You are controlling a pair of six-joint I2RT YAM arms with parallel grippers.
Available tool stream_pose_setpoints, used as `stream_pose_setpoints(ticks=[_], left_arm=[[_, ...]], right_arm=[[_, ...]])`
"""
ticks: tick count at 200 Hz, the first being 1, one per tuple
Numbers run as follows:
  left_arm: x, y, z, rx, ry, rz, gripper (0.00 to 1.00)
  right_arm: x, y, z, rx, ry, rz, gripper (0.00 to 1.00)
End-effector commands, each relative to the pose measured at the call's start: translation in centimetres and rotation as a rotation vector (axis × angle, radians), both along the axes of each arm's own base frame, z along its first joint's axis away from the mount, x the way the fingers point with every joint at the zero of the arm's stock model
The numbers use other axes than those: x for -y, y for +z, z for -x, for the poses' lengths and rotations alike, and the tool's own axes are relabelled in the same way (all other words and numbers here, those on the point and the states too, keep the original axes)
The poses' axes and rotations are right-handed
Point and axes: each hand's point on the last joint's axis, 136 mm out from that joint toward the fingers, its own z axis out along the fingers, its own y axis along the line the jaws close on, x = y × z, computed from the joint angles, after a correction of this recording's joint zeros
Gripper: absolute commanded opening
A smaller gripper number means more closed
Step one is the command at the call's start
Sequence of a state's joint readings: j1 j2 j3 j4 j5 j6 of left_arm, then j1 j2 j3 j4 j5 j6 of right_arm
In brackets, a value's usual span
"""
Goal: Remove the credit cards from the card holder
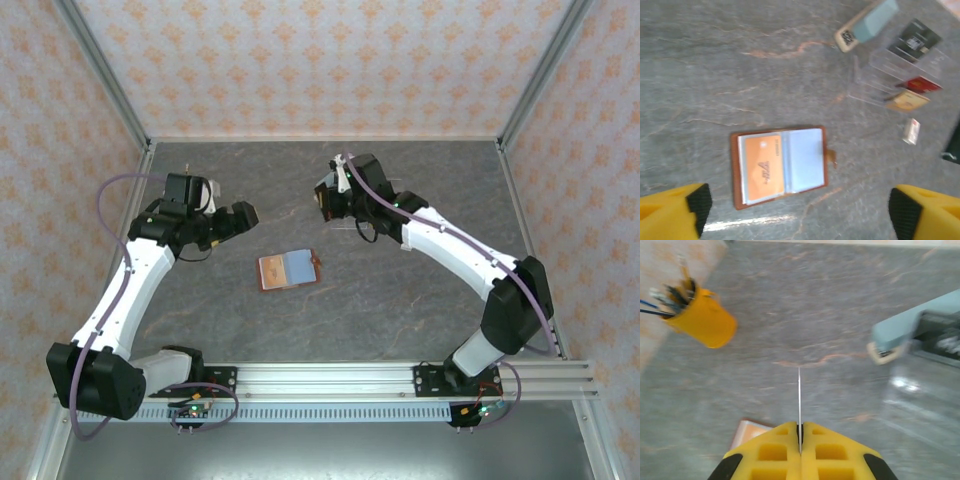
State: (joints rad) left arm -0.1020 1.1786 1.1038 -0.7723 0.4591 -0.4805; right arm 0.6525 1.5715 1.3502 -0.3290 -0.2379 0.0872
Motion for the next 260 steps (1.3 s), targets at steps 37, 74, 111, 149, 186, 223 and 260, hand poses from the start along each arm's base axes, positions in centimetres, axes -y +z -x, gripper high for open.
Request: stream_pose_setpoints(ticks=[37, 74, 111, 149, 186, 223, 260], left_arm=[[-2.6, 0.3, 1.2, 0.033, 0.048, -0.134, 1.00], [-2.0, -1.6, 0.4, -0.021, 0.049, -0.101, 1.00], [-1.0, -2.8, -0.9, -0.079, 0.035, -0.054, 1.00], [0.4, -4.0, -2.6, -0.101, 0.017, 0.025, 1.00], [2.0, -6.0, -3.7, -0.137, -0.007, 0.112, 1.00], [2.1, -7.5, -3.8, -0.189, 0.009, 0.118, 1.00], [2.5, -8.7, -4.2, -0.219, 0.017, 0.129, 1.00]], right_arm=[[6.5, 1.5, -4.1, 0.154, 0.101, 0.332, 0.00], [7.1, 0.5, -6.5, 0.167, 0.245, 0.434, 0.00], [6.6, -0.7, -8.9, 0.202, 0.445, 0.484, 0.00], [5.9, -3.3, -11.5, 0.180, 0.570, 0.503, 0.00], [5.0, -5.5, -13.1, 0.187, 0.641, 0.478, 0.00], [4.7, -5.7, -14.2, 0.220, 0.685, 0.448, 0.00], [4.9, -6.8, -13.8, 0.214, 0.753, 0.466, 0.00]])
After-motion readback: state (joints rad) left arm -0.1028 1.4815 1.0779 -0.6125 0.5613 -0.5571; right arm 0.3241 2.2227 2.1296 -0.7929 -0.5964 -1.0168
